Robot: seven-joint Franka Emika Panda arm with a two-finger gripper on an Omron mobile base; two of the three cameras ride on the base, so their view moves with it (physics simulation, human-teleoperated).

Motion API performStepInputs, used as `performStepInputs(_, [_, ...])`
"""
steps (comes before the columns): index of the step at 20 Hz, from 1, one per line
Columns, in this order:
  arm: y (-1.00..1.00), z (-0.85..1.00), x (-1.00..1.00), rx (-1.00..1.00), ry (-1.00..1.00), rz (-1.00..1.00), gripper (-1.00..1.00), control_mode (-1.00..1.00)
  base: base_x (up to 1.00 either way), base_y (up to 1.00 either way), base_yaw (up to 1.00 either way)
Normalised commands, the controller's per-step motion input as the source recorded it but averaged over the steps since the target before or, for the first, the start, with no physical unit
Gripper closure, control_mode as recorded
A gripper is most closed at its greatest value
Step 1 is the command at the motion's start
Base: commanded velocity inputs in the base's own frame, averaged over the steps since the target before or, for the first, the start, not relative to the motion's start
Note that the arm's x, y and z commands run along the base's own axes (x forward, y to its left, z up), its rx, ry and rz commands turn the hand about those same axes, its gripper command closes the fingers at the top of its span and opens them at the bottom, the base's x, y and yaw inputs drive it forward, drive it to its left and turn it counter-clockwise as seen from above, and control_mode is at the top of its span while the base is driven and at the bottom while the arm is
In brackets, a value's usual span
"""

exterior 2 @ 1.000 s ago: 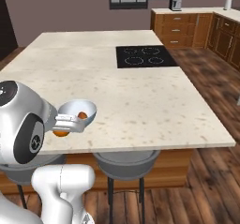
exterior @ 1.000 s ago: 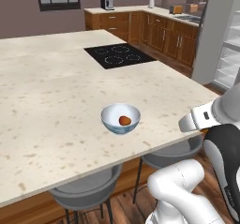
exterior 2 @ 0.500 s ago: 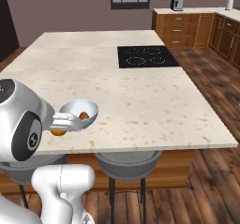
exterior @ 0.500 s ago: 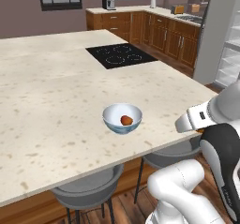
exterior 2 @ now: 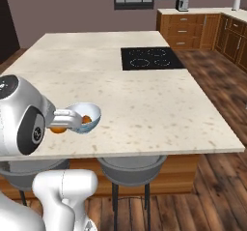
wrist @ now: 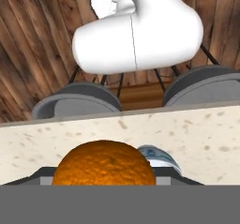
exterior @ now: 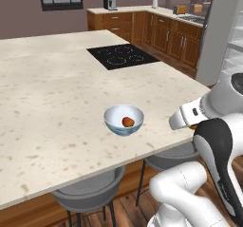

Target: Retrieve the tangerine and mango from the fridge and place them into the bowl on the dining table.

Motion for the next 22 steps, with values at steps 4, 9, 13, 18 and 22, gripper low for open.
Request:
performStepInputs(4, [0.14,0.06,0.30,0.04,0.00,0.06,1.00,-1.00,0.00,0.00,0.00])
performStepInputs(9, [0.19,0.01,0.38,0.03,0.00,0.07,1.00,-1.00,0.00,0.00,0.00])
performStepInputs(13, [0.28,0.00,0.46,0.00,0.01,0.07,1.00,-1.00,0.00,0.00,0.00])
performStepInputs(18, [0.24,-0.06,0.51,0.00,0.01,0.06,1.00,-1.00,0.00,0.00,0.00])
performStepInputs(22, [0.19,-0.26,0.55,0.00,0.07,0.06,1.00,-1.00,0.00,0.00,0.00])
